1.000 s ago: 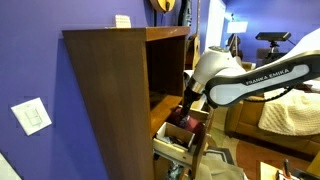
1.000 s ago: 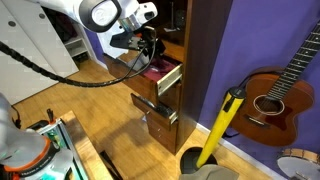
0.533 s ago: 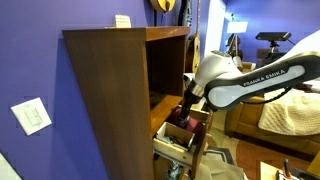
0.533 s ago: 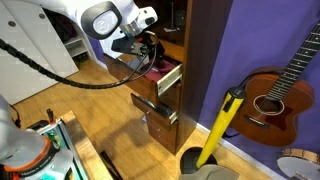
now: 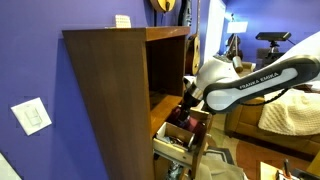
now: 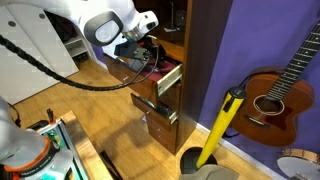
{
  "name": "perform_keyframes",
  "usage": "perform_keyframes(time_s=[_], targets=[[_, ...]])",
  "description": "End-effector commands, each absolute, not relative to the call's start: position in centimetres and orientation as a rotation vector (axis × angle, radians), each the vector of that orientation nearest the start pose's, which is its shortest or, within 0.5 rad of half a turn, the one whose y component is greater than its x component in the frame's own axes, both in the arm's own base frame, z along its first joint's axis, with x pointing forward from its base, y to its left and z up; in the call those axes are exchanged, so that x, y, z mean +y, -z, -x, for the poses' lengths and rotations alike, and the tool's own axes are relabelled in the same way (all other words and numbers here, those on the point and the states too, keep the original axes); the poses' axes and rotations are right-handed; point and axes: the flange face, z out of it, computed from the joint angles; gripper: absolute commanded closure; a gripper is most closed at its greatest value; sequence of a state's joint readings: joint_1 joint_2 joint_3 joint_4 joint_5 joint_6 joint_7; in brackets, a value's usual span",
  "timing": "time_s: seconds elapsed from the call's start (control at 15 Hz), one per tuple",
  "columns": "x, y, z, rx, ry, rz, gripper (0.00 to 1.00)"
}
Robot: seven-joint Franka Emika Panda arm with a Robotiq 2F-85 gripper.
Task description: Open the topmost drawer and remove the maroon cap and place it on the shelf above the drawer then close the drawer.
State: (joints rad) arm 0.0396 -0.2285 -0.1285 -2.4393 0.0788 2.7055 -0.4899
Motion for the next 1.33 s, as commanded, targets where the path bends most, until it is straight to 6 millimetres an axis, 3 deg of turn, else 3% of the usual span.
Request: perform_keyframes(time_s=[0.0, 0.27, 0.4, 0.6, 1.07, 1.27], targets=[[-4.8, -43.4, -49.3, -0.532, 0.838, 3.034, 0.0], [-4.7, -43.2, -49.6, -0.541, 0.887, 3.017, 0.0], [-4.5, -42.9, -49.8, -0.55, 0.898, 3.005, 0.1], [-4.4, -42.4, -50.1, -0.556, 0.908, 2.99, 0.38], [-4.5, -41.8, -50.2, -0.564, 0.891, 2.976, 0.93], [-5.2, -42.4, -49.7, -0.542, 0.859, 2.998, 1.0]])
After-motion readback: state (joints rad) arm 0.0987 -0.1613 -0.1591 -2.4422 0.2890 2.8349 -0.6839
